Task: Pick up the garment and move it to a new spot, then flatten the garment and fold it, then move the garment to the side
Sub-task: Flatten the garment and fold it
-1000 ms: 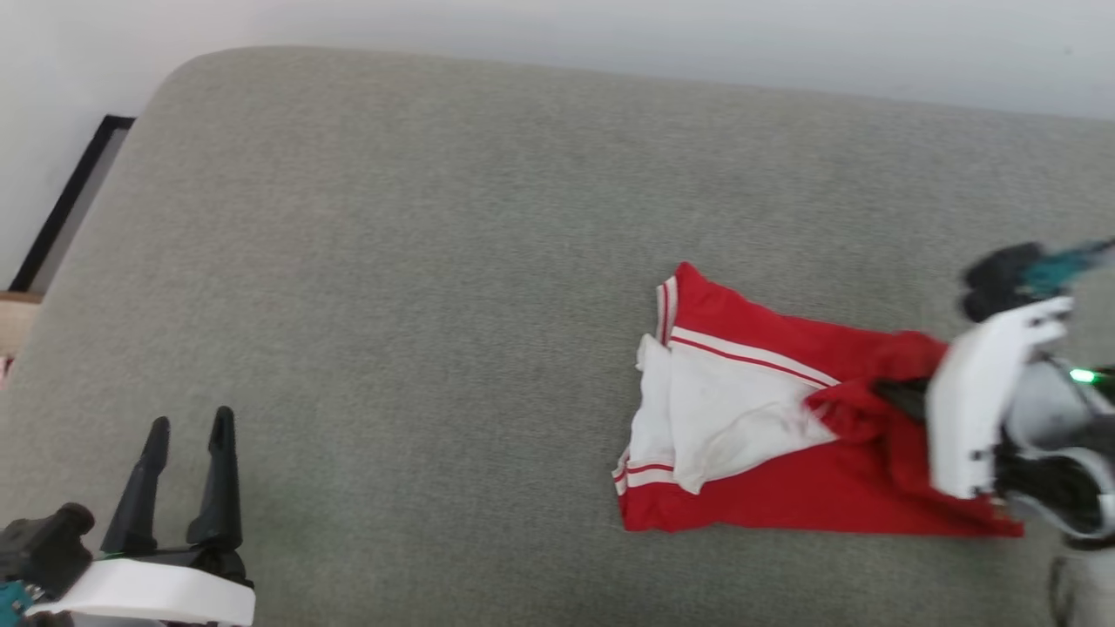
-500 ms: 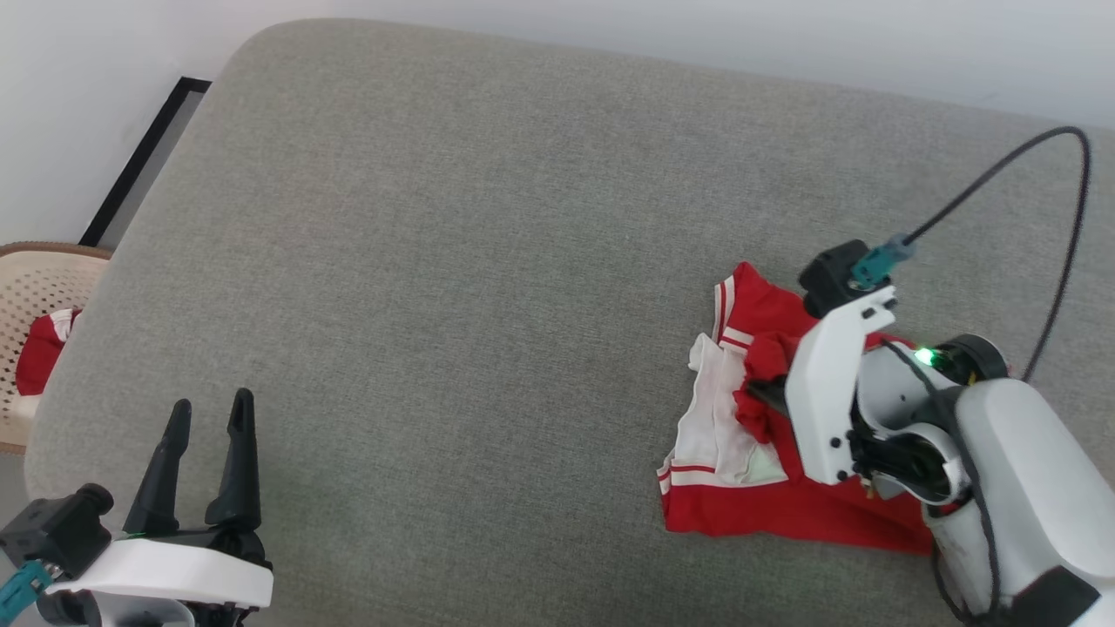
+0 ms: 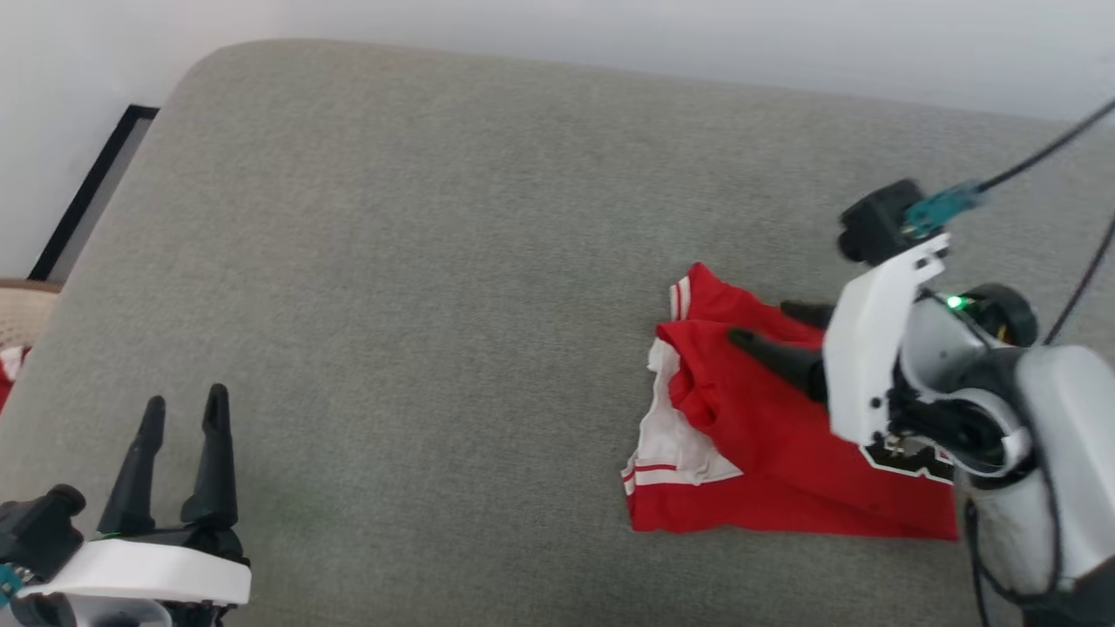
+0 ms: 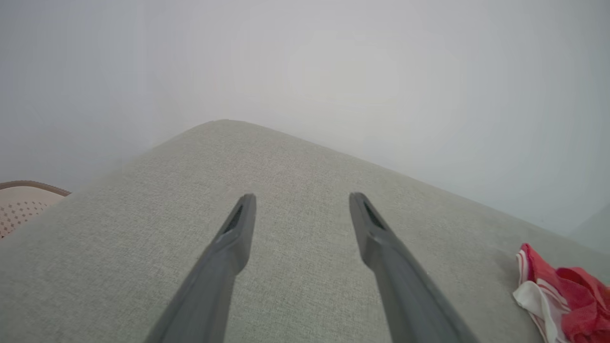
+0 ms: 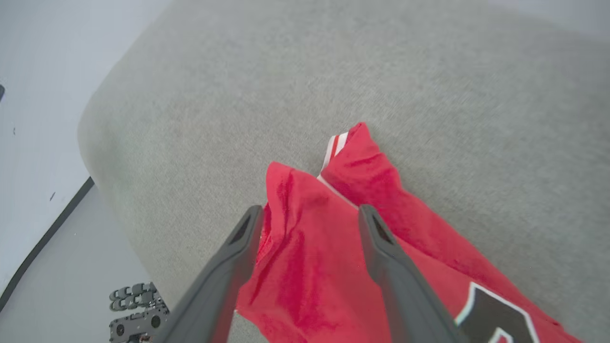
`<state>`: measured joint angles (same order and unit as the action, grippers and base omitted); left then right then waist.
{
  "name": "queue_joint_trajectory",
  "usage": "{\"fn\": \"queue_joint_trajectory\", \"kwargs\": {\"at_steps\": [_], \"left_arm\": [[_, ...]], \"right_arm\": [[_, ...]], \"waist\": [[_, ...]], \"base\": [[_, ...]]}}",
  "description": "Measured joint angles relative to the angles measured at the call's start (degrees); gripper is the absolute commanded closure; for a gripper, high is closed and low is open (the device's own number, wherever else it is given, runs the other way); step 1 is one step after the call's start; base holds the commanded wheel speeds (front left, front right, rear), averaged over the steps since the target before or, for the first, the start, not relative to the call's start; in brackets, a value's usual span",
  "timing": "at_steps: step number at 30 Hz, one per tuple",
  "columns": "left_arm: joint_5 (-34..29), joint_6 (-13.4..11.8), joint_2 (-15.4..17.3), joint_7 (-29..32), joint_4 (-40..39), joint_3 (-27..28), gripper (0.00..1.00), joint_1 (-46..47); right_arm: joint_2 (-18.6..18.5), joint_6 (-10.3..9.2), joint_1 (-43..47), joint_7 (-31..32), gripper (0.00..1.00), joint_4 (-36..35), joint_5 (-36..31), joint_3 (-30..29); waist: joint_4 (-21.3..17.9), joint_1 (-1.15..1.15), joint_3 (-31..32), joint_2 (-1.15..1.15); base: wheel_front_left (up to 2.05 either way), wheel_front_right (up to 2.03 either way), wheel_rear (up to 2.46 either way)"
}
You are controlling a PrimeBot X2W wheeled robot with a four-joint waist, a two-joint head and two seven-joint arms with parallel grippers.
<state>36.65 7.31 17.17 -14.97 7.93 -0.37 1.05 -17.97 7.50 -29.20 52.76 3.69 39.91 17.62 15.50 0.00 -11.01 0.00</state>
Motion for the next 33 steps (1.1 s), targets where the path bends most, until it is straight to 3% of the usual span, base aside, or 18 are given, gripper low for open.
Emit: {"fn": "queue_joint_trajectory", "kwargs": {"at_steps": [8,17,33], "left_arm": [[-0.04,0.00,1.55,0.00,-0.47,1.65,0.00,-1.69],[-1.46,0.00,3.68,0.00,-1.33,2.55,0.00,-4.13],[-5.05,0.00,4.20,0.00,-1.56,4.27,0.00,-9.14]], "right_arm": [[-2.48,0.00,3.91,-5.24,0.00,-6.45,-0.27,-7.25],[-4.53,0.00,12.37,-21.83,0.00,-8.91,-3.70,-14.45],[-6.79,0.00,24.96,-48.51,0.00,-0.53,-7.12,-12.68]], "waist": [[-4.15,0.00,1.83,0.00],[-9.51,0.00,5.21,0.00],[-13.59,0.00,11.39,0.00]], "base": [[0.00,0.00,0.00],[0.00,0.00,0.00],[0.00,0.00,0.00]]}}
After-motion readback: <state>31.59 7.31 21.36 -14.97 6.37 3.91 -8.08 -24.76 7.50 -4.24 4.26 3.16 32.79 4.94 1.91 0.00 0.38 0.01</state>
